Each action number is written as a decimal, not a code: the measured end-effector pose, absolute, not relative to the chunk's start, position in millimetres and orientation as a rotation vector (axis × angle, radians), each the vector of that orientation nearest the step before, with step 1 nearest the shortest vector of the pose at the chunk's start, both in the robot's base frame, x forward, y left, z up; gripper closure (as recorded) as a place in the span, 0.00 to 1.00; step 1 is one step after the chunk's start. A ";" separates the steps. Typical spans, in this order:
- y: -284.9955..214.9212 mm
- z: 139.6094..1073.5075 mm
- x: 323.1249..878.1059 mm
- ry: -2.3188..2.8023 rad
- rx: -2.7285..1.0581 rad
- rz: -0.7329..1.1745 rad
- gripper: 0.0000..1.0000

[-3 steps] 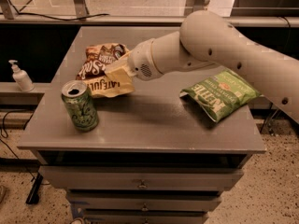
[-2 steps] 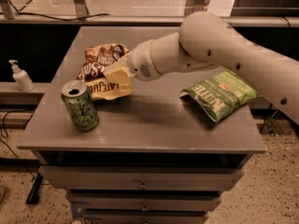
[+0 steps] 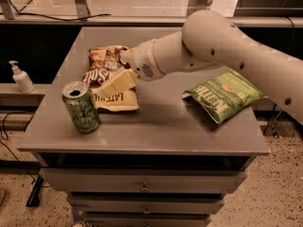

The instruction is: Move brown chip bag near green can

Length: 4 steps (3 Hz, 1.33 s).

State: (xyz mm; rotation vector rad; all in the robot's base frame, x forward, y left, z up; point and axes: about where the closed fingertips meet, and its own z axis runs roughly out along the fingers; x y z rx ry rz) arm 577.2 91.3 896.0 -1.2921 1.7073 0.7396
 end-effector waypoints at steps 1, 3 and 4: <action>65.2 897.1 586.6 1.741 -1.238 0.645 0.00; -65.7 936.0 622.4 1.774 -1.038 0.183 0.00; -65.6 936.1 622.3 1.774 -1.038 0.183 0.00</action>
Offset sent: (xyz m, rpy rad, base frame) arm 0.0410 -0.1718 0.0233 -0.1501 -0.2099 -0.4735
